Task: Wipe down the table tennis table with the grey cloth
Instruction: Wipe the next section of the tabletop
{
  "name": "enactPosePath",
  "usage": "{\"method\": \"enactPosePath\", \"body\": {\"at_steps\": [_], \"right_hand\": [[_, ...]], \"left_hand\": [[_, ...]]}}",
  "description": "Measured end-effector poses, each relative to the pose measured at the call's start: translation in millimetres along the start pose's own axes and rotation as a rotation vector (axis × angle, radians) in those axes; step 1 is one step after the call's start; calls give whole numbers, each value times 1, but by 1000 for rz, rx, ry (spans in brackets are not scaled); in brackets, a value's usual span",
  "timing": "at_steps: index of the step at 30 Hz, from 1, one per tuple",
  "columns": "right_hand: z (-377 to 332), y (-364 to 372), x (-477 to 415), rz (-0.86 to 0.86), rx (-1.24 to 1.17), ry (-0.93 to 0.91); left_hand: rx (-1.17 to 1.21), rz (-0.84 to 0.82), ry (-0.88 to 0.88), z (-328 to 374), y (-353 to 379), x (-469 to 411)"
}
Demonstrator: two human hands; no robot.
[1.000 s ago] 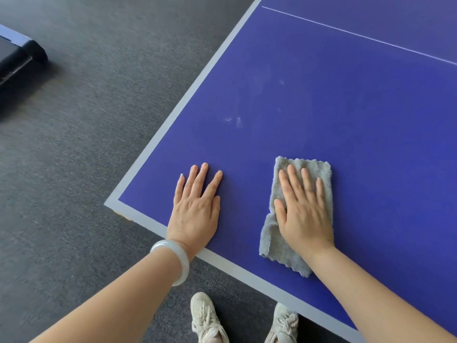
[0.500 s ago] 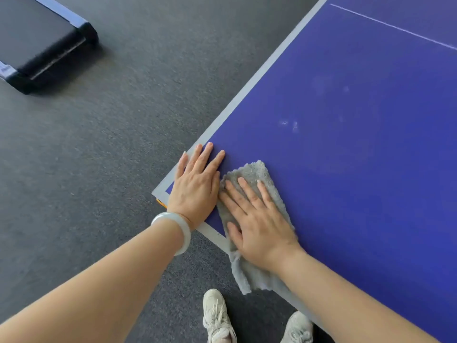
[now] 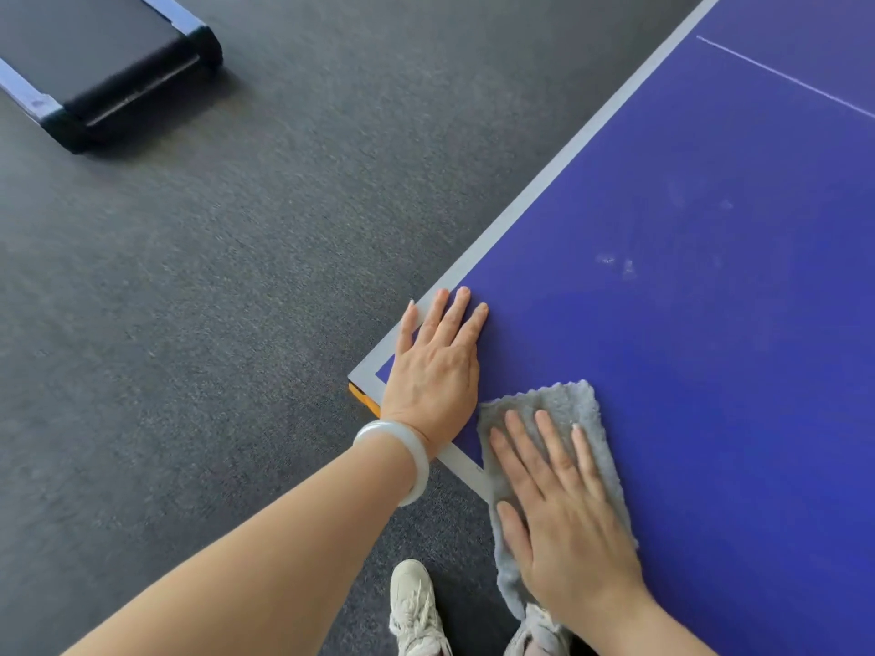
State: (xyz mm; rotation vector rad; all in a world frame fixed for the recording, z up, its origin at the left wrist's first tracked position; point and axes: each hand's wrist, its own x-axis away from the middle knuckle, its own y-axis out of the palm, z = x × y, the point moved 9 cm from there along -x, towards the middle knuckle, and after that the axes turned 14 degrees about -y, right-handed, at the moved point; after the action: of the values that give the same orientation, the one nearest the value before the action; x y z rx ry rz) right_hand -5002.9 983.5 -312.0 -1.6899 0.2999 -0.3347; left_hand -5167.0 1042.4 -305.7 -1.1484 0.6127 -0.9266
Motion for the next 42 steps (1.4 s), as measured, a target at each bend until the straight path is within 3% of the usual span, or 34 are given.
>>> {"method": "enactPosePath", "body": {"at_steps": [5,8,10,12,17,21,28,33,38,42], "right_hand": [[0,-3,-52,-52,-28,-152],[3,0,-53,-51,-40,-188],[2,1,-55,-40,-51,-199],[1,0,-65,-35,-65,-214],[-16,-2,-124,-109,-97,-309],[-28,-1,-147,-154,-87,-360],[-22,4,-91,-161,-76,-413],[-50,5,-156,-195,-36,-346],[-30,3,-98,-158,-32,-390],[-4,0,-70,-124,-29,-427]], "left_hand": [[85,56,-109,-14,-12,0],[37,64,-346,-61,-14,5],[295,-32,-591,-106,-8,20],[801,-142,-767,-122,5,36],[1165,-156,-868,-118,13,48],[1170,-217,-967,-128,20,54],[1229,-338,-1024,-136,34,50],[1338,-261,-1142,-147,32,57],[1197,-321,-973,-137,26,45],[983,-173,-890,-133,15,40]]}}
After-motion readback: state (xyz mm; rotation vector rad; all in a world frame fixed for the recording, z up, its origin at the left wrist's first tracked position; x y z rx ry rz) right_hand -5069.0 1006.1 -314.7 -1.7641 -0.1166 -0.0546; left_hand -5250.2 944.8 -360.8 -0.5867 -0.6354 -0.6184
